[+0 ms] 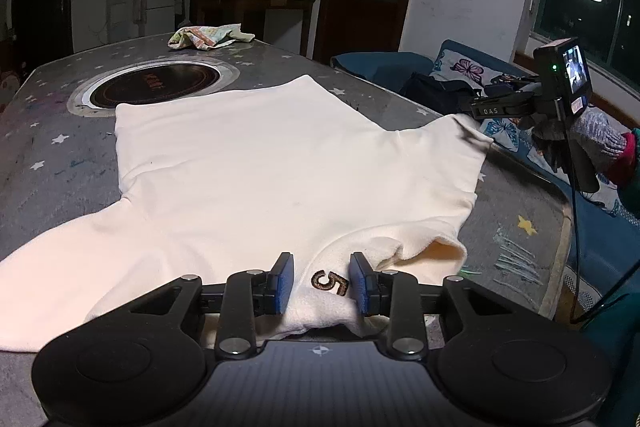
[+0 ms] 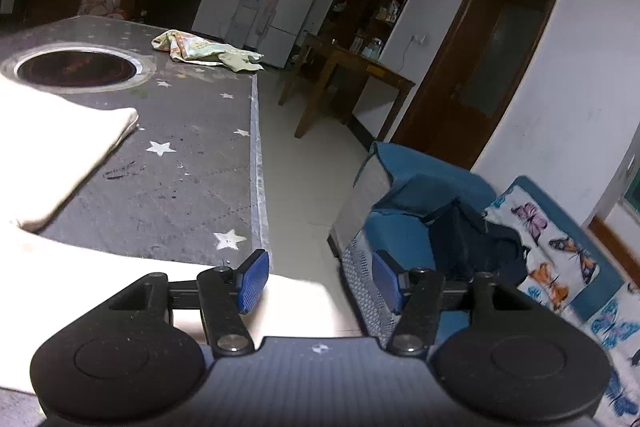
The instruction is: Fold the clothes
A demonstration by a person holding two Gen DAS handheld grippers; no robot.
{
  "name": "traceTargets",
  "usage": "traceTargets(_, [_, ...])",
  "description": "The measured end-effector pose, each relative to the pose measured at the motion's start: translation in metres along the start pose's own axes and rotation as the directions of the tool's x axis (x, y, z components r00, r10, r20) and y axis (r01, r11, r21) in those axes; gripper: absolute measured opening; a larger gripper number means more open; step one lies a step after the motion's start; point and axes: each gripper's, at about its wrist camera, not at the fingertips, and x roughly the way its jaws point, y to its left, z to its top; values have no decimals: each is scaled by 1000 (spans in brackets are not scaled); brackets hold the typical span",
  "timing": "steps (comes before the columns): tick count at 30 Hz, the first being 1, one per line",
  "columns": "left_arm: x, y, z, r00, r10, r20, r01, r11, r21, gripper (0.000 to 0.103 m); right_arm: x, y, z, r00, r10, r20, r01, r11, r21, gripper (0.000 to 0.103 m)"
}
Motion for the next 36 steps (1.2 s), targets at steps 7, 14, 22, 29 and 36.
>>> traceTargets(7, [0, 0, 0, 1000, -2, 0, 2, 1000, 2, 34, -15, 1, -8, 978, 208, -16, -206, 976, 74, 58])
traceTargets(14, [-4, -1, -2, 1000, 0, 1, 0, 1000, 3, 36, -10, 5, -7, 951, 304, -63, -293, 945, 147, 59])
traceTargets(22, [-8, -3, -4, 1000, -2, 4, 2, 1000, -3, 39, -27, 41, 5, 887, 461, -32, -458, 886, 65, 65])
traceTargets(29, [-25, 13, 4, 999, 12, 43, -9, 999, -52, 42, -32, 58, 22, 879, 477, -14, -477, 879, 5, 66])
traceTargets(36, [-19, 58, 49, 985, 155, 72, -146, 983, -113, 42, -6, 60, 50, 840, 543, -23, -541, 839, 58, 65])
